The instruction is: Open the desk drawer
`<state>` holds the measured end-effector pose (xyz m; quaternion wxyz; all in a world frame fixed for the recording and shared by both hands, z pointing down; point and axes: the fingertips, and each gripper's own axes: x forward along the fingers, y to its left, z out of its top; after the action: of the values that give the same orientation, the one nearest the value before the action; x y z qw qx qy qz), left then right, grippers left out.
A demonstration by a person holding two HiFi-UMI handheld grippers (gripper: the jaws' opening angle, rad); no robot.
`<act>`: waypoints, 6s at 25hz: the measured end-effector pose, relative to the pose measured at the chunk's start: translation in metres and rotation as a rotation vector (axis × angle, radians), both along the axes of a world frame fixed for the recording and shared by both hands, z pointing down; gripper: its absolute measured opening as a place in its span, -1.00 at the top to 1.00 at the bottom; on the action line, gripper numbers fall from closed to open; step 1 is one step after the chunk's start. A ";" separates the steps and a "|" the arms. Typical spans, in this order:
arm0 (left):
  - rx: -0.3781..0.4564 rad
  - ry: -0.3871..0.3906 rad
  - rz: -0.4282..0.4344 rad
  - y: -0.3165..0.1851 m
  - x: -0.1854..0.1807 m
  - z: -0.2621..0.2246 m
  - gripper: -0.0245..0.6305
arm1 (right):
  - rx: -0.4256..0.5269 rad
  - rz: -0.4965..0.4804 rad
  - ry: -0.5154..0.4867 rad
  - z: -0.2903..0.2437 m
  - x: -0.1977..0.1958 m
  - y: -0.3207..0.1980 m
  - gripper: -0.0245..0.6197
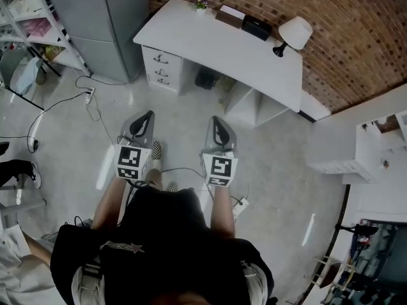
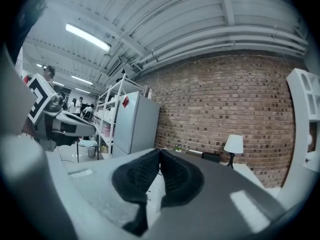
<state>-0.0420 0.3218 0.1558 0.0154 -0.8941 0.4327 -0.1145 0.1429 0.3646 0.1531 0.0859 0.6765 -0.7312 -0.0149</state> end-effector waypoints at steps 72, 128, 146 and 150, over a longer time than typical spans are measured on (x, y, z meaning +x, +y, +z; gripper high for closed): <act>-0.381 -0.050 -0.066 -0.474 -0.019 0.445 0.89 | -0.430 -0.113 -0.031 0.437 -0.058 -0.480 0.91; 0.477 -1.230 0.327 -0.574 0.063 0.547 0.84 | -0.498 -0.068 0.019 0.491 -0.013 -0.445 0.91; 0.420 -1.258 0.395 -0.547 0.045 0.548 0.86 | -0.489 -0.063 -0.008 0.486 -0.027 -0.428 0.91; 0.419 -1.255 0.398 -0.534 0.038 0.547 0.86 | -0.486 -0.060 -0.011 0.484 -0.026 -0.424 0.91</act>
<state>-0.0036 -0.2123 0.7024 0.4563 -0.6992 0.1825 -0.5192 0.1170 -0.0596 0.6371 0.2417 0.6142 -0.7334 0.1624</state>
